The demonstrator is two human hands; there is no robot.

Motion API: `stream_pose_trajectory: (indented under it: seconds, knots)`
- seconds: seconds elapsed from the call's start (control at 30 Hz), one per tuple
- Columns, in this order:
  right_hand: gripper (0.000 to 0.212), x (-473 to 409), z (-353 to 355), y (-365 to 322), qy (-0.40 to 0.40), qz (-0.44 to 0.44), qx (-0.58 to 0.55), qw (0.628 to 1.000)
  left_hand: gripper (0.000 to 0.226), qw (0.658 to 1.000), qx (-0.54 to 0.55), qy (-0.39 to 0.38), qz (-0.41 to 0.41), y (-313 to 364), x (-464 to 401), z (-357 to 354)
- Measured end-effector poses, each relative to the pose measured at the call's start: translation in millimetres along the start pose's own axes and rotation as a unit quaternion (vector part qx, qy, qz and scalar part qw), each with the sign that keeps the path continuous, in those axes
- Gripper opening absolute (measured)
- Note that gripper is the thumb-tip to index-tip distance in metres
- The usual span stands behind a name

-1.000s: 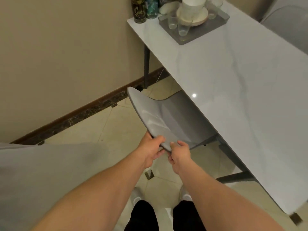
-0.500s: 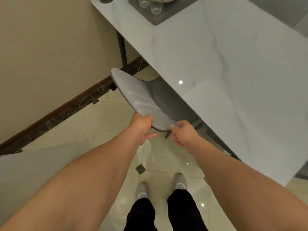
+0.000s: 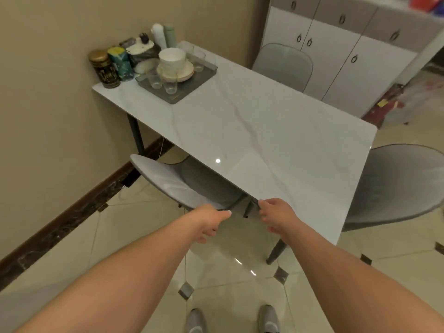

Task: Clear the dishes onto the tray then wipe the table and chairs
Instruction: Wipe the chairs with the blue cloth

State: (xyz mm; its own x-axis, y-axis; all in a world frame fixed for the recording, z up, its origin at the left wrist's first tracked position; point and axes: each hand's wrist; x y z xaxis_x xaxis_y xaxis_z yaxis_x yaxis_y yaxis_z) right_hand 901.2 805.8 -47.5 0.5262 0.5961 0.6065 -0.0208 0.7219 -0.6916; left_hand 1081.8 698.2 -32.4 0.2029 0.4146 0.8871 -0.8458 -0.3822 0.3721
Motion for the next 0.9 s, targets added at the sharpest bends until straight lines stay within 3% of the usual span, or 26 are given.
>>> stream_pose_trajectory:
  seconds: [0.1,0.3,0.67,0.9]
  knots:
    - [0.048,22,31,-6,0.029,0.040,-0.012,0.999,0.041,0.999,-0.024,0.016,-0.036,36,32,-23]
    - [0.023,50,152,2,0.060,0.081,-0.076,0.992,0.030,0.985,-0.098,0.070,-0.120,134,85,-105]
    - [0.029,52,475,129,0.178,0.079,-0.133,0.972,0.031,0.927,-0.215,0.134,-0.277,313,129,-356]
    - [0.023,-14,588,150,0.198,0.065,-0.176,0.962,0.025,0.908,-0.250,0.121,-0.314,438,120,-431]
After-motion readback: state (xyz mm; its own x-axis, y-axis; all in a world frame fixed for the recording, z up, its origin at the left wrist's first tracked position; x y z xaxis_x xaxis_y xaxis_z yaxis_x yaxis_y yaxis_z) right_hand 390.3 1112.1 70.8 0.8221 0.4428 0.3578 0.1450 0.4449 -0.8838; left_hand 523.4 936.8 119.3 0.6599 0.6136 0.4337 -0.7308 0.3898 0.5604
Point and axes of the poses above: each hand's wrist, its own x-axis away from the middle knuckle, its own z-axis out of the back of the hand, y = z × x, and after that the axes turned 5 degrees about z, right-handed
